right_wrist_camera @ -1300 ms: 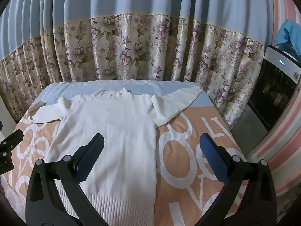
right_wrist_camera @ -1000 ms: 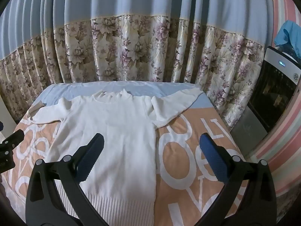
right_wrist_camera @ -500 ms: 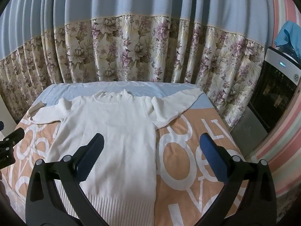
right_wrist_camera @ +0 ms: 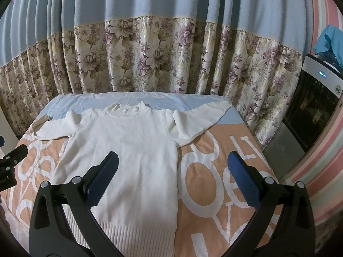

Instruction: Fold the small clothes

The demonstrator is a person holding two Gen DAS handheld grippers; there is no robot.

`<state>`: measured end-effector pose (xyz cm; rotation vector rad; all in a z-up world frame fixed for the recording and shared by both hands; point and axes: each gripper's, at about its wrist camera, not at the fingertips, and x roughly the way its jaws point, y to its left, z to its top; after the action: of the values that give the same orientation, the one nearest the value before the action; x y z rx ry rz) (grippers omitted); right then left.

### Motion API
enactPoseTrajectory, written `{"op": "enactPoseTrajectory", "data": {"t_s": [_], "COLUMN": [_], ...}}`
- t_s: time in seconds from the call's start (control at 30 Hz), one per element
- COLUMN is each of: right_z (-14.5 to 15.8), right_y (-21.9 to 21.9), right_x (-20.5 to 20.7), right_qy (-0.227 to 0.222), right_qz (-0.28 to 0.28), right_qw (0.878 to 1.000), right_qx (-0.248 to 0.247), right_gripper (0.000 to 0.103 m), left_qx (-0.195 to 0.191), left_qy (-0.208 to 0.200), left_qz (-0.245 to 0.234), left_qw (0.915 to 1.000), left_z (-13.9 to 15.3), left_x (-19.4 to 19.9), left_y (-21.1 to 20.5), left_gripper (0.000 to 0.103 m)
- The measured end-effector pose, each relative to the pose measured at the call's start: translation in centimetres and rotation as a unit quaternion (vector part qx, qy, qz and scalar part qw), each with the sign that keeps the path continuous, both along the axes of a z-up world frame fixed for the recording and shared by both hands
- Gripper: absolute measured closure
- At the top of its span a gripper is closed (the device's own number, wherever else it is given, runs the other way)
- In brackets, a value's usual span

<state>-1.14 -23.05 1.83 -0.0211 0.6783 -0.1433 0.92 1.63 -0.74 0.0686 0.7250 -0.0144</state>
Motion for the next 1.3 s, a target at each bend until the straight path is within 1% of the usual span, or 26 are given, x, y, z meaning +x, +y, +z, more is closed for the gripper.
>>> {"op": "enactPoseTrajectory", "data": {"t_s": [0.53, 0.9, 0.93, 1.23, 1.3], "right_z": [0.2, -0.3, 0.0, -0.5, -0.2], "right_y": [0.0, -0.2, 0.0, -0.1, 0.0], "right_x": [0.1, 0.0, 0.6, 0.6, 0.8], "right_qy": [-0.001, 0.0, 0.001, 0.003, 0.004], "right_qz": [0.0, 0.001, 0.001, 0.001, 0.001], "right_qw": [1.0, 1.0, 1.0, 1.0, 1.0], "right_qx": [0.001, 0.0, 0.001, 0.001, 0.0], "right_gripper": [0.003, 0.003, 0.003, 0.003, 0.003], "left_qx": [0.004, 0.004, 0.005, 0.005, 0.006], "left_qy": [-0.002, -0.002, -0.002, -0.001, 0.0], "left_qz": [-0.002, -0.002, -0.002, -0.003, -0.003], "left_qw": [1.0, 1.0, 1.0, 1.0, 1.0], "left_z": [0.1, 0.1, 0.1, 0.0, -0.1], "left_x": [0.3, 0.3, 0.3, 0.3, 0.3], "left_y": [-0.3, -0.6, -0.6, -0.7, -1.0], "left_gripper": [0.001, 0.001, 0.001, 0.001, 0.001]}}
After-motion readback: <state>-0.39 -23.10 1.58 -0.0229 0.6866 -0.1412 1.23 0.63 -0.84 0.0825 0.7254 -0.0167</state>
